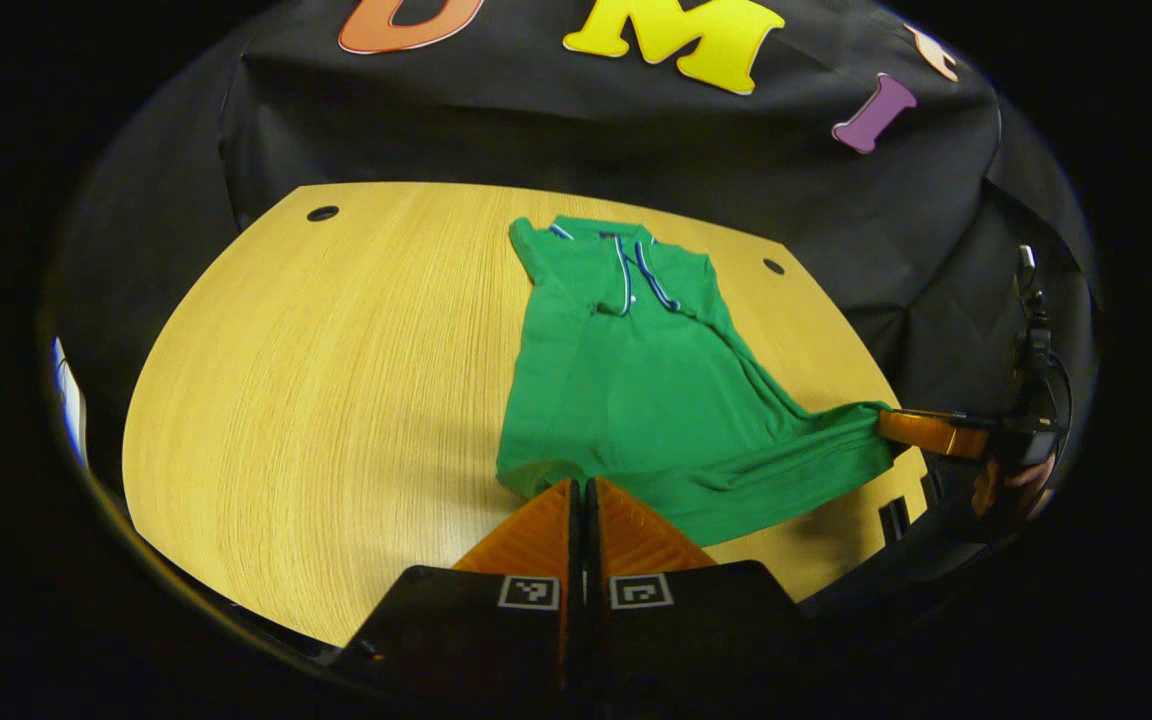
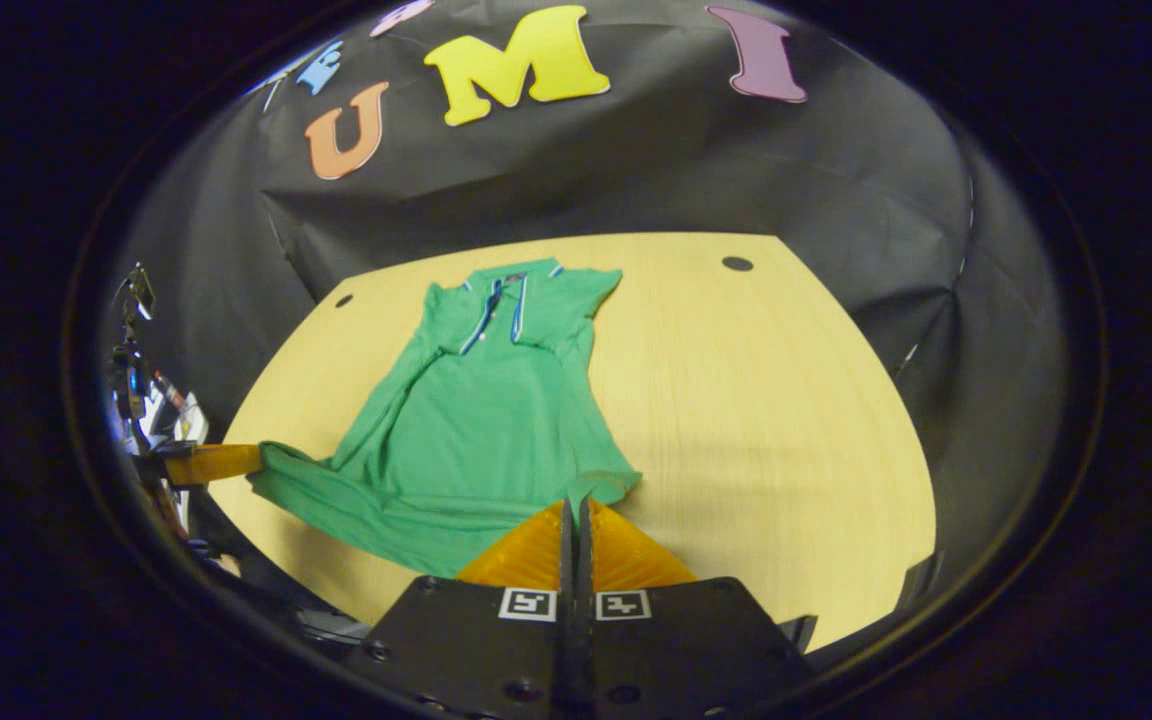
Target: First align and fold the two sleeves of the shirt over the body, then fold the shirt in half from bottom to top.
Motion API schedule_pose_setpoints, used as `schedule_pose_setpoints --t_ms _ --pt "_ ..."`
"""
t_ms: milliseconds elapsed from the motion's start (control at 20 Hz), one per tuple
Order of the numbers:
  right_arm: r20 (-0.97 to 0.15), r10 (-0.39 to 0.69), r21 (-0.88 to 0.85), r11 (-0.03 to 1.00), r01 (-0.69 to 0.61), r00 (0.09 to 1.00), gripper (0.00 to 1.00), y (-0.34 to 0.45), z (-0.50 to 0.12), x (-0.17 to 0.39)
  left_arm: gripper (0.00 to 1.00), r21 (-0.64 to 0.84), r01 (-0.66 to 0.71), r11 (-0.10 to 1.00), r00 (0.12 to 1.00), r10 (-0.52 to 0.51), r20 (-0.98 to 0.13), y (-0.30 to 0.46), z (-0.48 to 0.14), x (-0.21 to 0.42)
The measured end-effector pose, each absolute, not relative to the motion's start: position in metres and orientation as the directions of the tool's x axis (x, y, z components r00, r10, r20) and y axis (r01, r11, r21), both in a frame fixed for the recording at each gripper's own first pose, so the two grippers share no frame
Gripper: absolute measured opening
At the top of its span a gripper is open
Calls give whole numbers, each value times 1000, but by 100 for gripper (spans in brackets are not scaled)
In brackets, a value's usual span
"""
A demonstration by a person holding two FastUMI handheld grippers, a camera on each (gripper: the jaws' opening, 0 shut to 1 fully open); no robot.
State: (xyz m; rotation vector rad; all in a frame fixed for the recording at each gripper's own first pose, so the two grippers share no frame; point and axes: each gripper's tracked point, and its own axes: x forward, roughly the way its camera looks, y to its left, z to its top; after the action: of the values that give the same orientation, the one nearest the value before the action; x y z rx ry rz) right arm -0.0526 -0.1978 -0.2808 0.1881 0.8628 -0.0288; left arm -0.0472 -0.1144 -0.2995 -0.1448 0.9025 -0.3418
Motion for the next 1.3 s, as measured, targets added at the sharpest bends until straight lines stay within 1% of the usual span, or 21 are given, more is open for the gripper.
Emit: schedule_pose_setpoints --t_ms 250,350,650,750,1000,1150,1300 --pt "-696 50 161 983 87 716 0 -202 -235 13 6 -265 239 934 652 -356 -669 -121 -264 21" --pt "-687 51 168 982 91 725 0 -203 -227 40 5 -262 240 935 679 -354 -643 -122 -254 49" --pt "-640 52 174 982 78 767 1 -207 -210 136 5 -259 243 935 718 -353 -600 -131 -247 135" --pt "-625 51 179 981 79 779 0 -210 -205 168 5 -268 230 936 735 -348 -582 -131 -243 165" --pt "-597 56 189 979 73 800 0 -215 -210 244 5 -309 204 929 772 -347 -532 -139 -240 242" --pt "-582 56 188 980 67 811 0 -217 -216 282 5 -288 213 934 778 -340 -527 -144 -251 278" --pt "-577 53 179 982 62 815 0 -217 -233 310 6 -236 208 949 792 -305 -529 -143 -264 306"
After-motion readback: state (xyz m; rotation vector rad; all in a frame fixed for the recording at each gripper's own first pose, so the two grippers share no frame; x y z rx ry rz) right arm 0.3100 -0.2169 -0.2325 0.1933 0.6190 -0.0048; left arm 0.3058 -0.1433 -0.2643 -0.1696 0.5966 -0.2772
